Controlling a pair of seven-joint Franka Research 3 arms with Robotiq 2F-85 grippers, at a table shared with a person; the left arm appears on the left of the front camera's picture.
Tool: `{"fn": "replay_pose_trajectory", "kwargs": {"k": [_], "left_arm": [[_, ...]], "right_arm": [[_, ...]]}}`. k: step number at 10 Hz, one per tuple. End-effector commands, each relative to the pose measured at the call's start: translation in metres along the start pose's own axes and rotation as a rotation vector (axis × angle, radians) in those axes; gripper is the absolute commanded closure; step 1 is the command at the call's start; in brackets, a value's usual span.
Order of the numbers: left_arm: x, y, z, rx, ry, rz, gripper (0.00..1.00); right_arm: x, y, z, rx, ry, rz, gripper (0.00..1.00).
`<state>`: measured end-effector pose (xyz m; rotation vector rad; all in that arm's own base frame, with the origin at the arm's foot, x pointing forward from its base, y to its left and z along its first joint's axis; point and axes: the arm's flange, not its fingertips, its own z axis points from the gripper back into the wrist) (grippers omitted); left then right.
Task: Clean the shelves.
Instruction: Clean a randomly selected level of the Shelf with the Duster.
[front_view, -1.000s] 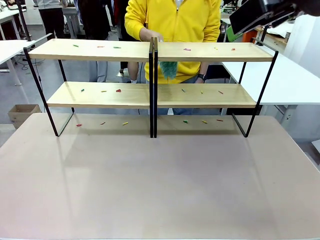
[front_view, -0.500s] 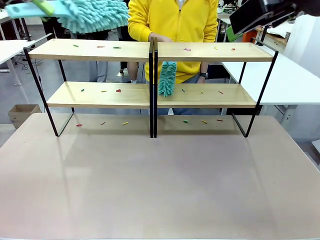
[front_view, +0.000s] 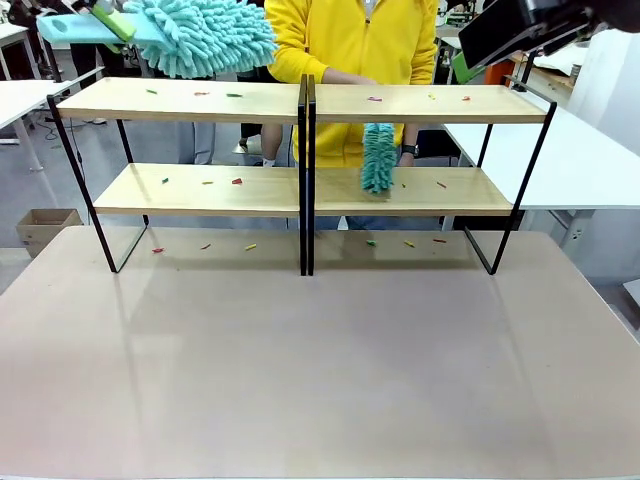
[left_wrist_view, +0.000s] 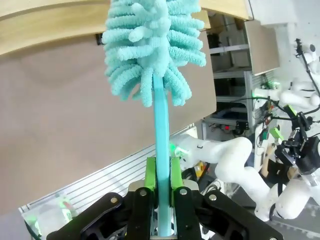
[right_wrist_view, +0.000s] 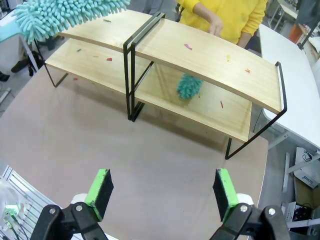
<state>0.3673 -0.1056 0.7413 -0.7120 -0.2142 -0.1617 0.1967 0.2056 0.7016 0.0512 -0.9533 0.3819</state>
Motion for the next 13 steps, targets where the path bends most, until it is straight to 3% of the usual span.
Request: {"fn": "replay_pose_trajectory", "kwargs": {"k": [1, 2, 3, 4, 7, 10, 13], "left_arm": [[0.000, 0.002, 0.001, 0.000, 0.004, 0.005, 0.88], [-0.009, -0.016, -0.007, 0.105, -0.080, -0.044, 0.88], [-0.007, -0.039, -0.019, 0.178, -0.177, -0.014, 0.88], [0.003, -0.060, -0.033, 0.206, -0.200, 0.005, 0.88], [0.037, -0.102, -0.088, 0.317, -0.084, 0.053, 0.88], [0.046, -0.135, -0.128, 0.254, -0.102, 0.051, 0.88], [0.042, -0.145, -0.136, 0.207, -0.194, 0.039, 0.88]], "right_arm": [[0.000, -0.002, 0.001, 0.006, 0.000, -0.005, 0.00], [0.000, -0.002, 0.001, 0.006, 0.000, -0.005, 0.00], [0.000, -0.002, 0.001, 0.006, 0.000, -0.005, 0.00], [0.000, -0.002, 0.001, 0.006, 0.000, -0.005, 0.00], [0.000, -0.002, 0.001, 0.006, 0.000, -0.005, 0.00], [0.000, -0.002, 0.001, 0.006, 0.000, -0.005, 0.00], [0.000, -0.002, 0.001, 0.006, 0.000, -0.005, 0.00]]}}
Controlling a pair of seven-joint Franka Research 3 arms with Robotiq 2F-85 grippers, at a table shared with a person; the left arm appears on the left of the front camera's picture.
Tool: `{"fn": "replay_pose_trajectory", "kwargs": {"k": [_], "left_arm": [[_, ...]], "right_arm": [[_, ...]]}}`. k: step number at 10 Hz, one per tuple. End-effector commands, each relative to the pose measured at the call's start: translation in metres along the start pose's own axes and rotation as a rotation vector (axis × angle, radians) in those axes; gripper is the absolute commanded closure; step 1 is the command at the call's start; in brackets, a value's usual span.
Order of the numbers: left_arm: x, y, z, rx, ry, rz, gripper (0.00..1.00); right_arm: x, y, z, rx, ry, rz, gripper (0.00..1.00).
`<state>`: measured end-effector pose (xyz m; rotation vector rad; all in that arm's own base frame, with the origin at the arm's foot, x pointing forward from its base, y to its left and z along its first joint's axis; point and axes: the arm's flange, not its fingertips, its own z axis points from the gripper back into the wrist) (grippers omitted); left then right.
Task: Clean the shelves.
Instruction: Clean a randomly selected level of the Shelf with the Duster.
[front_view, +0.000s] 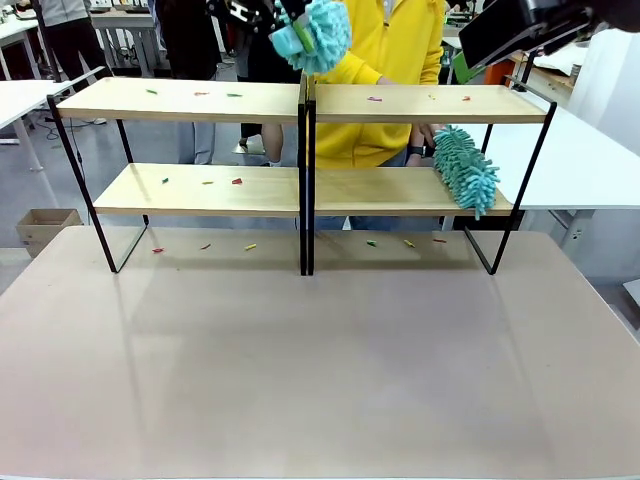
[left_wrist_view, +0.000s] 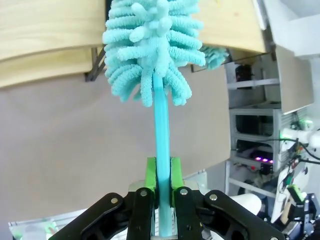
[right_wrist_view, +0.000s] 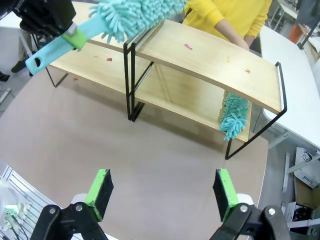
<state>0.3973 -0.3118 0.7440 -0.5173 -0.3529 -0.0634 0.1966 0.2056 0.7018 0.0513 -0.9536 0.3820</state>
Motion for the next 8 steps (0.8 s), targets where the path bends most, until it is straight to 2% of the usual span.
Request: {"fn": "replay_pose_trajectory", "kwargs": {"k": [1, 2, 3, 8], "left_arm": [[-0.0048, 0.0030, 0.0000, -0.002, -0.010, 0.016, 0.88], [-0.0078, 0.0028, -0.0033, 0.017, 0.042, 0.008, 0.88], [-0.0005, -0.0021, 0.0010, -0.006, -0.007, -0.003, 0.88], [-0.0012, -0.0018, -0.0040, -0.004, 0.011, -0.003, 0.88]], "right_arm": [[0.0001, -0.0019, 0.0005, 0.005, 0.001, -0.005, 0.00], [0.0001, -0.0019, 0.0005, 0.005, 0.001, -0.005, 0.00], [0.0001, -0.0019, 0.0005, 0.005, 0.001, -0.005, 0.00], [0.0001, -0.0019, 0.0005, 0.005, 0.001, -0.005, 0.00]]}}
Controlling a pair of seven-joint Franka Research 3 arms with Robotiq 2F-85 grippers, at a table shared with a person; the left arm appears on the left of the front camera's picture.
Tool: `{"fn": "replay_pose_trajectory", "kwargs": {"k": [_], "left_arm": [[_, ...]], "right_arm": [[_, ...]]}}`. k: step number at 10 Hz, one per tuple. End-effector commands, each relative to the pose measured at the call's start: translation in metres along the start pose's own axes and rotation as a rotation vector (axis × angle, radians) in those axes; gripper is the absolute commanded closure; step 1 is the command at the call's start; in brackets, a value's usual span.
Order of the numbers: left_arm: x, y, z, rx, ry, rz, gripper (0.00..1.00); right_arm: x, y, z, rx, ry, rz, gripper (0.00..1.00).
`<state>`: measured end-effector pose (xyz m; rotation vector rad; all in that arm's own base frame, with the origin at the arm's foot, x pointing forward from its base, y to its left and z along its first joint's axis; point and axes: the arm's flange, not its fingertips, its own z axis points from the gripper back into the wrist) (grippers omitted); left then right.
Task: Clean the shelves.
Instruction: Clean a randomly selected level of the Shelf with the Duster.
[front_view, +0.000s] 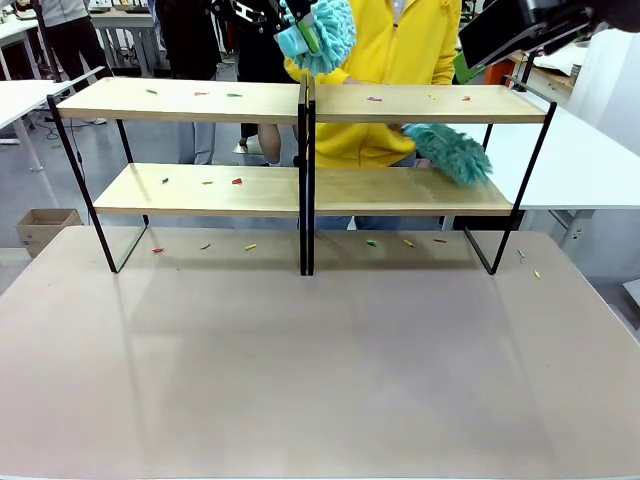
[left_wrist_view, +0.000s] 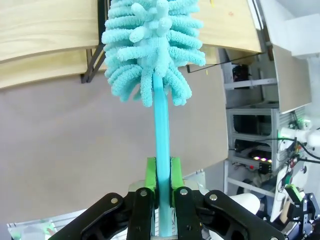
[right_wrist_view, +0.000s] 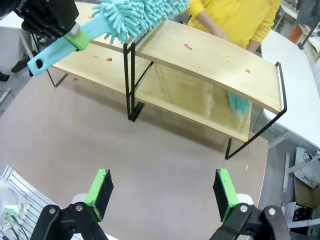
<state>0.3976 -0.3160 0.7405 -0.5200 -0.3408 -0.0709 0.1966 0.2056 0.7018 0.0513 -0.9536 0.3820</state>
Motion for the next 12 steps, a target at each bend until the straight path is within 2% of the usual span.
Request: {"fn": "replay_pose_trajectory", "kwargs": {"k": [1, 2, 5, 8, 11, 12], "left_arm": [[0.002, -0.008, 0.001, -0.018, 0.029, 0.014, 0.88], [0.004, -0.015, -0.007, 0.001, 0.043, 0.053, 0.88], [0.014, -0.032, -0.044, 0.026, 0.110, 0.068, 0.88], [0.009, -0.051, -0.075, 0.054, 0.079, 0.018, 0.88], [0.012, -0.060, -0.089, -0.067, 0.108, -0.044, 0.88], [0.014, -0.063, -0.095, -0.087, 0.148, -0.089, 0.88]], "right_arm": [[0.000, -0.002, 0.000, 0.005, 0.001, -0.005, 0.00], [0.000, -0.002, 0.000, 0.005, 0.001, -0.005, 0.00], [0.000, -0.002, 0.000, 0.005, 0.001, -0.005, 0.00], [0.000, -0.002, 0.000, 0.005, 0.001, -0.005, 0.00], [0.000, -0.002, 0.000, 0.005, 0.001, -0.005, 0.00], [0.000, -0.002, 0.000, 0.005, 0.001, -0.005, 0.00]]}}
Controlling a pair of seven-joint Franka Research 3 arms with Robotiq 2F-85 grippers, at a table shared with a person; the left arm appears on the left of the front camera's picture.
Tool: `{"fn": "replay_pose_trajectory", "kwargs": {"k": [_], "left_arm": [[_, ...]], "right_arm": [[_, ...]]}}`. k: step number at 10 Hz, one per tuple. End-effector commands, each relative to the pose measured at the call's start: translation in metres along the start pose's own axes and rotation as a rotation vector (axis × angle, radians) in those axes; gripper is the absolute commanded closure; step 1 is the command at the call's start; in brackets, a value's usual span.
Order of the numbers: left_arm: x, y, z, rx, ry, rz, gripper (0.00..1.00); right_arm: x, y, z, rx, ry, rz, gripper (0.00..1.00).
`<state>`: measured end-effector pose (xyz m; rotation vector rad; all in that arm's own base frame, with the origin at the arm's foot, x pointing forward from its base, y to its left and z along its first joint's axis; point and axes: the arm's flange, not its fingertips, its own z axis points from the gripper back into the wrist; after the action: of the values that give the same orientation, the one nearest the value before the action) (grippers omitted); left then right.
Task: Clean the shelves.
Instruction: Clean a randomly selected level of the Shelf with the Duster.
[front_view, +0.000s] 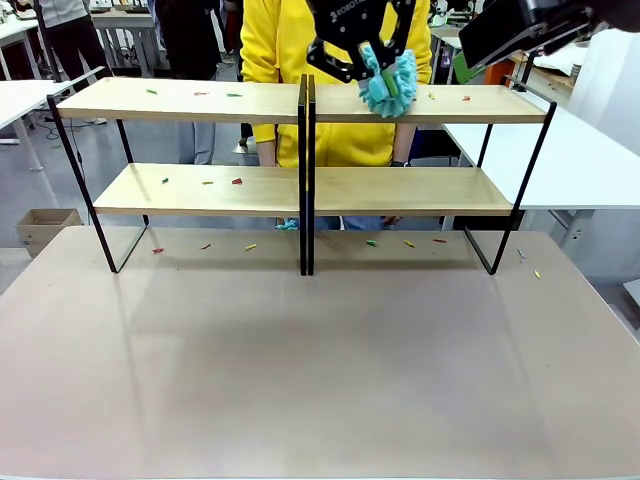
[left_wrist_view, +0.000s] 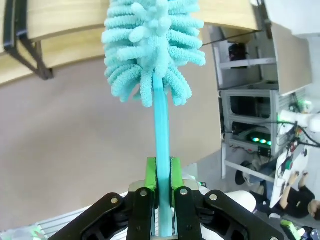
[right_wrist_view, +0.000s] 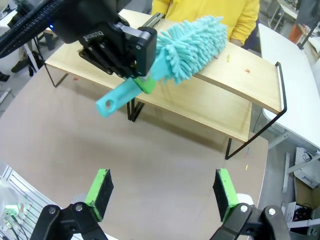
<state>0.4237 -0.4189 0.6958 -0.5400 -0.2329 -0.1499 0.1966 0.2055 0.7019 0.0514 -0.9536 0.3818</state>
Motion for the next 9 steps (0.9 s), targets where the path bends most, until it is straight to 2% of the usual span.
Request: {"fn": "replay_pose_trajectory", "kwargs": {"k": [1, 3, 5, 6, 8, 9], "left_arm": [[0.008, 0.000, -0.004, -0.078, 0.093, -0.105, 0.88], [0.012, 0.004, -0.001, -0.226, 0.190, -0.204, 0.88], [0.016, 0.011, 0.001, -0.267, 0.363, -0.231, 0.88], [0.016, 0.016, 0.003, -0.310, 0.482, -0.287, 0.88], [0.018, 0.025, 0.012, -0.381, 0.554, -0.339, 0.88], [0.020, 0.032, 0.017, -0.368, 0.513, -0.318, 0.88]], "right_arm": [[0.000, -0.002, 0.000, 0.005, 0.001, -0.005, 0.00], [0.000, -0.002, 0.000, 0.005, 0.001, -0.005, 0.00], [0.000, -0.002, 0.000, 0.005, 0.001, -0.005, 0.00], [0.000, -0.002, 0.000, 0.005, 0.001, -0.005, 0.00], [0.000, -0.002, 0.000, 0.005, 0.001, -0.005, 0.00], [0.000, -0.002, 0.000, 0.005, 0.001, -0.005, 0.00]]}}
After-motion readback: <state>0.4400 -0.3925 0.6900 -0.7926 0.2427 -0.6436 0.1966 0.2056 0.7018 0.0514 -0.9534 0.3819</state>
